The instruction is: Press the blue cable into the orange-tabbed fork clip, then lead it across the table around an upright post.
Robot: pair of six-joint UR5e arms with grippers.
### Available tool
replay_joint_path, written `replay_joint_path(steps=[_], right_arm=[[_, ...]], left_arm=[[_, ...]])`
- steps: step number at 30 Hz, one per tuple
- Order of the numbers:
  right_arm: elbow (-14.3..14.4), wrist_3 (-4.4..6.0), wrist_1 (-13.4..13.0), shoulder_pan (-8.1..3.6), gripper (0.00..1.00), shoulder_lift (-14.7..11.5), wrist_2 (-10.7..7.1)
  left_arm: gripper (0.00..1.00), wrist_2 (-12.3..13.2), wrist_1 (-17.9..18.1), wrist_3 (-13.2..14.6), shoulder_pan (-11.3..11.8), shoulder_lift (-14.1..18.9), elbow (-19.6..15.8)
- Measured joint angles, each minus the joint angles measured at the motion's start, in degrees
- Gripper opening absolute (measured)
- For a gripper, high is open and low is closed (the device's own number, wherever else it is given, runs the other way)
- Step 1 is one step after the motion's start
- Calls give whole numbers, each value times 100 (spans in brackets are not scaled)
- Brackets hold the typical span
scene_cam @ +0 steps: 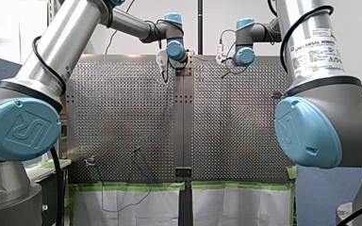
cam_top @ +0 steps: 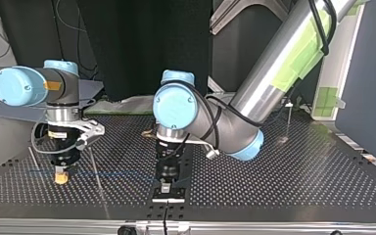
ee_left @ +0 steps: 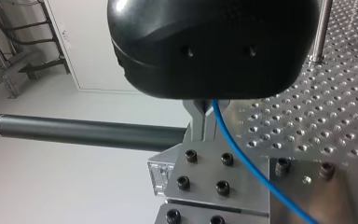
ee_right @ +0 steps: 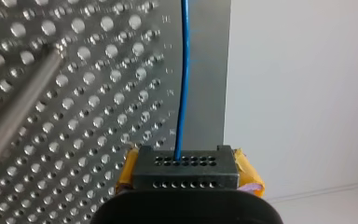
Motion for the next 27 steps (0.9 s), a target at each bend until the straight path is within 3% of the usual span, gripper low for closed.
replay_joint_path(steps=[12,21,27], right_arm=[[4,-5,37,-221,0,-17,-2],[10,-131,155,-385,0,-16,-2],[9,-141,169,-510,0,-9,-3]], left_arm=[[0,32,-54,-23,-132,-70,79],[0,51,-441,-80,-293,-493,498],[0,114,-571,-149,-364,-792,832]])
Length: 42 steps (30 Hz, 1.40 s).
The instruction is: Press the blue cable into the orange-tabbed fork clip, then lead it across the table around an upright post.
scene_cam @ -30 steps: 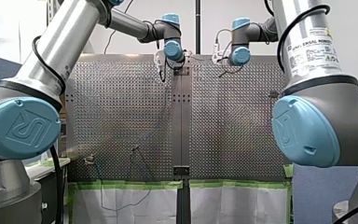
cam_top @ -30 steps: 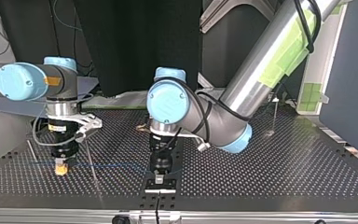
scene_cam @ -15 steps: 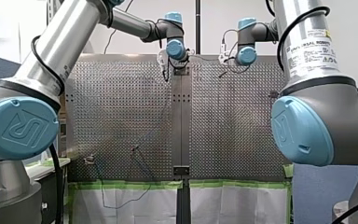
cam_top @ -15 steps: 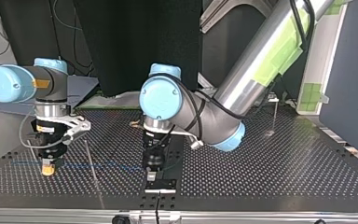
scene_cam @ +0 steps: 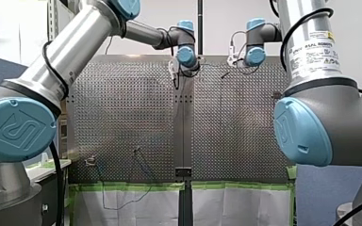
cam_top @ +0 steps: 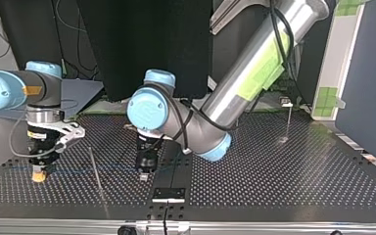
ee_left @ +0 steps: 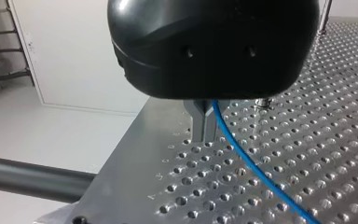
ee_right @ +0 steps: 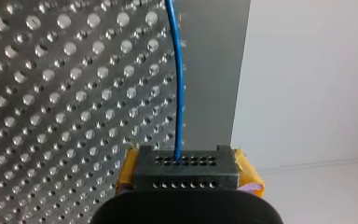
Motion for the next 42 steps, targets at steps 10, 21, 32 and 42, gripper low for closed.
replay_joint_path(steps=[10,21,32,42], right_arm=[[22,2,-1,-197,0,11,0],[276,7,-25,-226,0,116,17],[689,31,-153,-146,0,384,30],[944,18,-285,-41,0,726,49]], left_arm=[[0,40,-148,-156,-41,-341,355],[0,25,-197,-158,-125,-670,483],[0,26,-80,-144,-142,-675,122],[0,-40,-54,-141,-153,-675,68]])
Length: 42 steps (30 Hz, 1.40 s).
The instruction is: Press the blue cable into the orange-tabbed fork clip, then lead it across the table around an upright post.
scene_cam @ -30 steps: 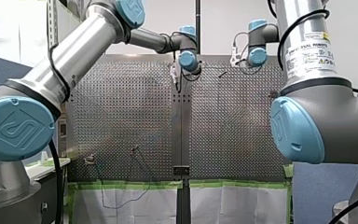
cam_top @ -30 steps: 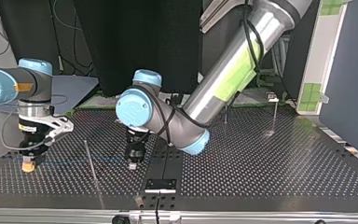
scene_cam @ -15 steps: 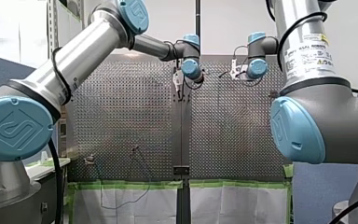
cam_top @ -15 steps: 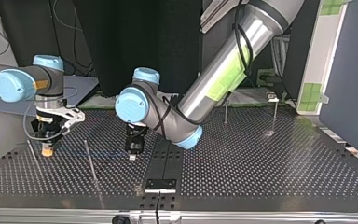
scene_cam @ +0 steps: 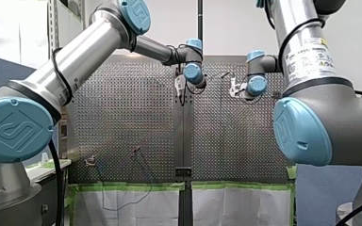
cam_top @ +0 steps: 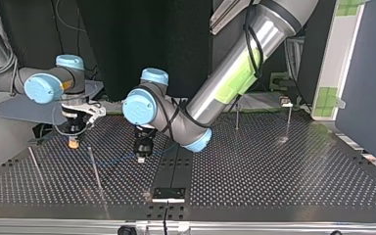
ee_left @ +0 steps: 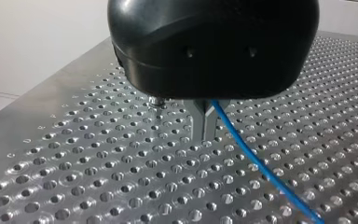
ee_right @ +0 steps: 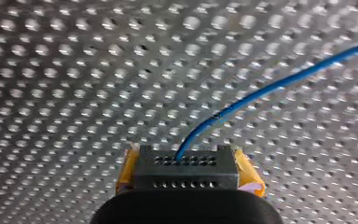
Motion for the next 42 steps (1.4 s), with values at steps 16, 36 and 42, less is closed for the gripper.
replay_joint_path(steps=[16,36,42], right_arm=[[384,27,-466,23,0,376,20],[583,80,-943,-48,0,777,191],[647,78,-1086,-72,0,1003,224]], left_arm=[[43,-59,61,44,-1,0,-2],[100,16,-13,25,-9,0,-2],[100,37,-23,18,-11,0,-2]])
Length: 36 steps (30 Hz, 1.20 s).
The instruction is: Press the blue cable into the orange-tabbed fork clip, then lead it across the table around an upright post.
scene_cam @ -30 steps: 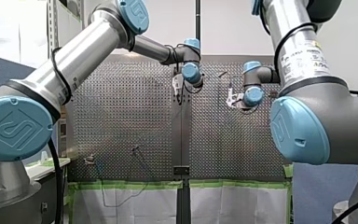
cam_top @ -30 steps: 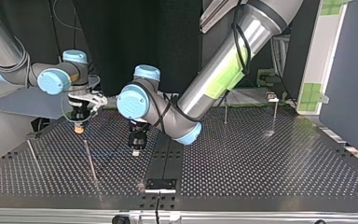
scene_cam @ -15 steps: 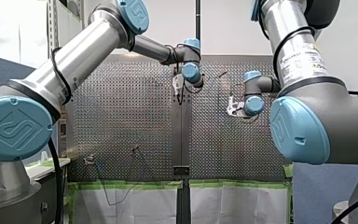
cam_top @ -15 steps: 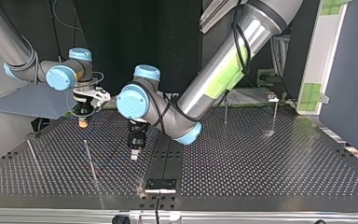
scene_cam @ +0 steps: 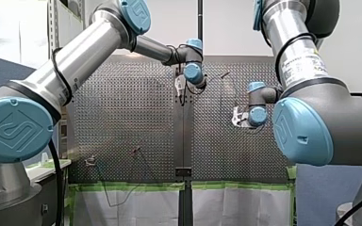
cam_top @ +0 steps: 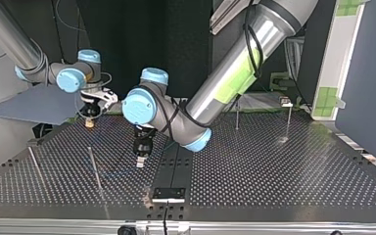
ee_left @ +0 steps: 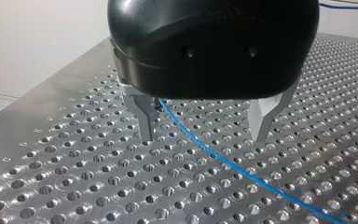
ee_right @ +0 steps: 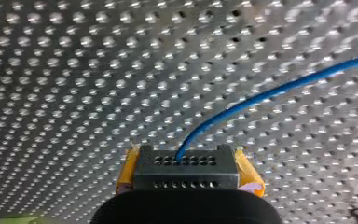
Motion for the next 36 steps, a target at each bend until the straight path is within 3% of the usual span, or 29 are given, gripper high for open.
replay_joint_path(steps=[5,10,25,36], right_arm=[[87,-8,-232,-32,0,194,9],[99,-28,-290,-52,0,292,15],[106,-138,-651,-320,0,838,3],[102,-8,-1021,-522,0,1311,-3]], left_arm=[[100,6,-2,-3,-1,0,0],[100,-20,-16,-1,-2,0,0],[100,-94,-55,2,-1,0,-29],[100,-140,-64,20,-4,0,-36]])
